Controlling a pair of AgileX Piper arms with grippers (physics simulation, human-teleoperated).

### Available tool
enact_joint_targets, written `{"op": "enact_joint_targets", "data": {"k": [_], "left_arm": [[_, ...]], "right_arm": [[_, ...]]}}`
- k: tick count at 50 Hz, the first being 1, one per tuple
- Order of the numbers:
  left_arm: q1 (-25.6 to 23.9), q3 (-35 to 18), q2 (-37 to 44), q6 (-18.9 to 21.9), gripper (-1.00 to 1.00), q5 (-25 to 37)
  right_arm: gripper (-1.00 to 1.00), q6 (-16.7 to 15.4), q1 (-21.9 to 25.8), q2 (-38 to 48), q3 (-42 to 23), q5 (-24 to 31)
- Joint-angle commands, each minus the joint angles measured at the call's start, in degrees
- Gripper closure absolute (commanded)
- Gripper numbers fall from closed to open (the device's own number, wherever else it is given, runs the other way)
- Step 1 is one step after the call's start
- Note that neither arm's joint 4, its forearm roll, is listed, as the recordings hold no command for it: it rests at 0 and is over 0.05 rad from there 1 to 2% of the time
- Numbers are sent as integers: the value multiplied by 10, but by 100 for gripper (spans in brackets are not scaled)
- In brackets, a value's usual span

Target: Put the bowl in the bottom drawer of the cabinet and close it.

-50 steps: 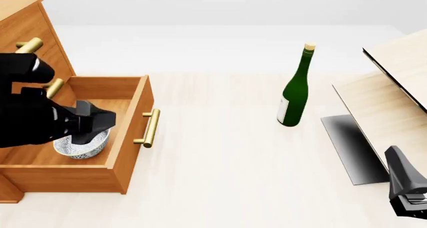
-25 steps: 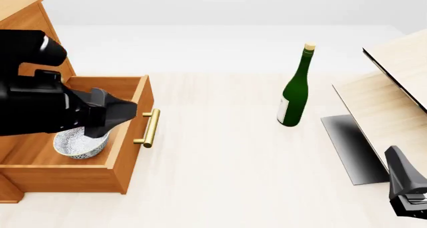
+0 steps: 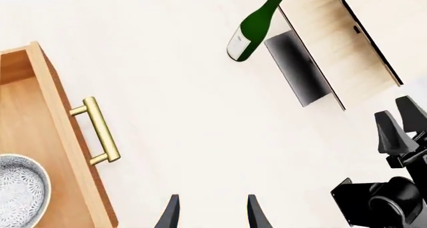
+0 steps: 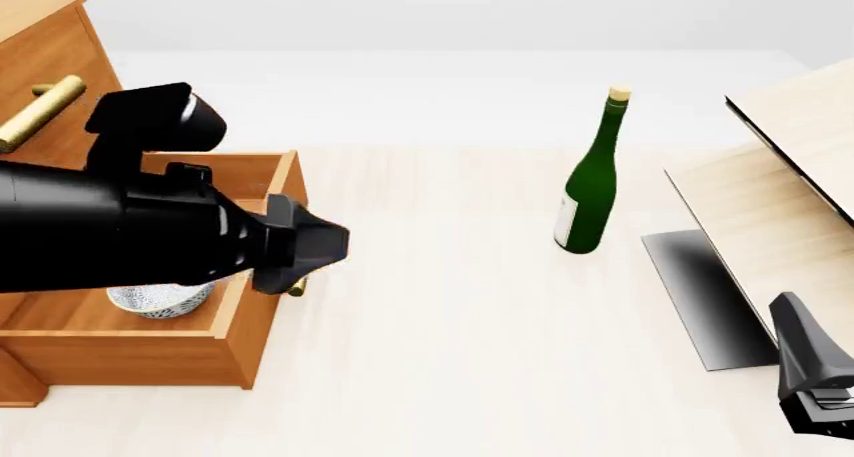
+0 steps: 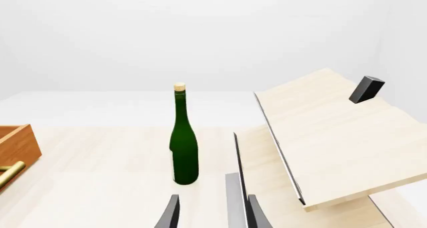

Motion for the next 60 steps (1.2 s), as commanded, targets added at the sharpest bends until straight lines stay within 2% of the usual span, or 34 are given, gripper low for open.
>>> {"op": "enact_joint_targets", "data": {"k": [1, 6, 8, 10, 11, 29, 60], "left_arm": [[12, 27, 23, -58, -100, -33], [19, 35, 24, -63, -100, -40], [50, 36, 31, -41, -100, -37], [45, 49, 35, -60, -100, -50], [55, 47, 38, -49, -100, -49], [50, 93, 81, -74, -100, -105], [81, 119, 175, -85, -100, -179]], "right_arm": [[-100, 0, 0, 0, 0, 0], [-100, 0, 0, 0, 0, 0], [-100, 0, 0, 0, 0, 0], [-100, 0, 0, 0, 0, 0], [-100, 0, 0, 0, 0, 0], [-100, 0, 0, 0, 0, 0], [-100, 0, 0, 0, 0, 0]]}}
